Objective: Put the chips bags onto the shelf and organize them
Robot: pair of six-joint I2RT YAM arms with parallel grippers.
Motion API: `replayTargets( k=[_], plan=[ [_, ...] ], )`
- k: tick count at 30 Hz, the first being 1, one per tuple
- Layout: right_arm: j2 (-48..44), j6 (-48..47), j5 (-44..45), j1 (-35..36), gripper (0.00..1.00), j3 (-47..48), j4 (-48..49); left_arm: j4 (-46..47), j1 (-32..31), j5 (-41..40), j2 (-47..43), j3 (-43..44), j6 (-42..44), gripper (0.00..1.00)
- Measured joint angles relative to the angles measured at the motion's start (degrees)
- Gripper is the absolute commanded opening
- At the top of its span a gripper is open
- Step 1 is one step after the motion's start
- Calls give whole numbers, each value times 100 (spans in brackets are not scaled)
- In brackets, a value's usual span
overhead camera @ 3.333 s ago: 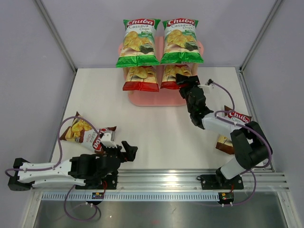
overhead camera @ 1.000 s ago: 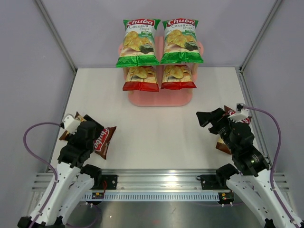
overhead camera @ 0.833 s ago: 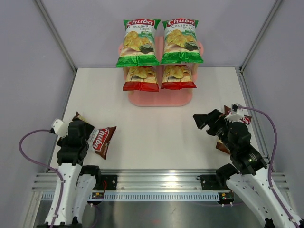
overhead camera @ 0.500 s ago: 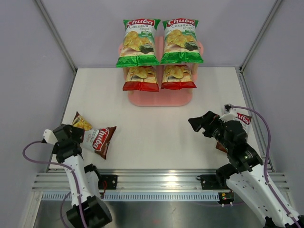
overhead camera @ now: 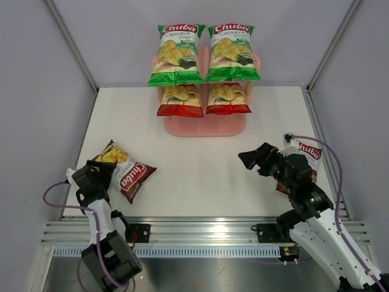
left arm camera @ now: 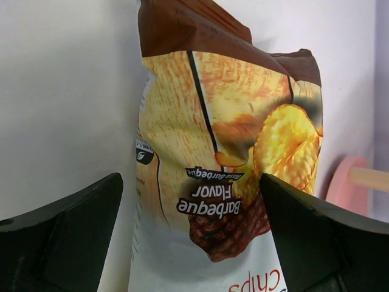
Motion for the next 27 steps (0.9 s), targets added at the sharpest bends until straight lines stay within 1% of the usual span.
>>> replayTargets(
  k=[2,4,5,6,7,8,11,13,15,20,24,27],
  plan=[
    [0,22,-2,0,99,0,31,313,-7,181,-31,-190,-76,97],
    [-2,50,-2,0,99,0,42,629,-28,319,-83,-409,-181,89],
    [-2,79,-4,0,99,0,44,769,-42,376,-101,-487,-221,75],
    [-9,96,-4,0,99,0,46,916,-59,435,-109,-555,-280,69],
    [-17,116,-7,0,99,0,44,1045,-70,487,-107,-595,-319,67],
    [-33,131,-7,0,99,0,44,1165,-72,546,-94,-608,-332,59],
    [-103,168,-7,0,99,0,44,1480,-79,741,-17,-621,-398,44],
    [-142,188,-7,0,100,0,39,1624,-81,874,-17,-621,-450,41],
    [-166,203,-7,0,99,0,42,1711,-96,1005,-39,-619,-481,34],
    [-131,382,-258,-2,99,-181,313,1679,-94,1244,-94,-599,-551,28],
    [219,876,-892,-2,100,-927,1375,1637,-94,1602,-57,-566,-726,24],
    [1001,1464,-1414,26,99,-1650,2640,1550,-96,1891,-98,-570,-933,23]
  ],
)
